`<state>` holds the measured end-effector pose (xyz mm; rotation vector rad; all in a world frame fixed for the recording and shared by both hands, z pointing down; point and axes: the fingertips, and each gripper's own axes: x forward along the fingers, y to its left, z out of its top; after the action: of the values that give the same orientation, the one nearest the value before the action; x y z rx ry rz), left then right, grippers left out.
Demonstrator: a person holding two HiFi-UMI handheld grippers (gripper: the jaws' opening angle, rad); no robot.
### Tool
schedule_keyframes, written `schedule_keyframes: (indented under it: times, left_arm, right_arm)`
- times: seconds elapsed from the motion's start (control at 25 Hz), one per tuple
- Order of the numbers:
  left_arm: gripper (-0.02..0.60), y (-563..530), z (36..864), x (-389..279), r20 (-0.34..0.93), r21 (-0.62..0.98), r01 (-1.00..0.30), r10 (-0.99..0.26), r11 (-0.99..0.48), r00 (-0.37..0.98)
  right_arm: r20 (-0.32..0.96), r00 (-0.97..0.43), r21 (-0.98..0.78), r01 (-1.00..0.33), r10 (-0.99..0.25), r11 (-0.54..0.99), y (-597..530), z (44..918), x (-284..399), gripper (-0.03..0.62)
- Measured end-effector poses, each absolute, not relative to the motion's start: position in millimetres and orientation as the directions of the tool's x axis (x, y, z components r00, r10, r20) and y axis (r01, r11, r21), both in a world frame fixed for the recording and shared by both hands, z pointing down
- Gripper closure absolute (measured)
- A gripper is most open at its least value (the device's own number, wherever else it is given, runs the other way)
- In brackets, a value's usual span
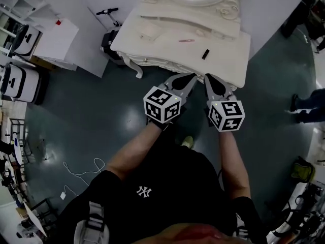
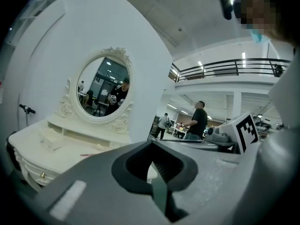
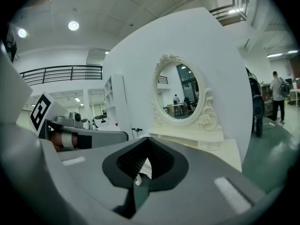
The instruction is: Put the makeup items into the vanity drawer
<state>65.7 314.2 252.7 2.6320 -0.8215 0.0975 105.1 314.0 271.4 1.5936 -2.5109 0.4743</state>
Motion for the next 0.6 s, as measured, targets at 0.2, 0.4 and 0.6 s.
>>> schedule_keyframes:
  times: [0.2, 0.4, 0.6]
  left_arm:
    - [0.58, 273, 265, 60, 0.197, 0.333, -0.546, -0.51, -0.769, 0.838]
    - [0.58, 217, 282, 48, 0.227, 0.306, -0.525, -0.475, -0.794, 0.85]
    - [0.58, 168, 303, 41, 0.264, 0.265, -0.494, -0.43, -0.828, 0.863]
  right_arm:
    - [0.282, -0.411, -0.22, -0.907, -0.867, 0.358, 279, 279, 104, 0.572]
    - [0.28, -0.377, -0.237, -0.918, -0.883, 0.317, 231, 291, 93, 0.571]
    - [0.311, -0.325, -0.239, -0.936, -0.893, 0.258, 188, 309, 84, 0.571]
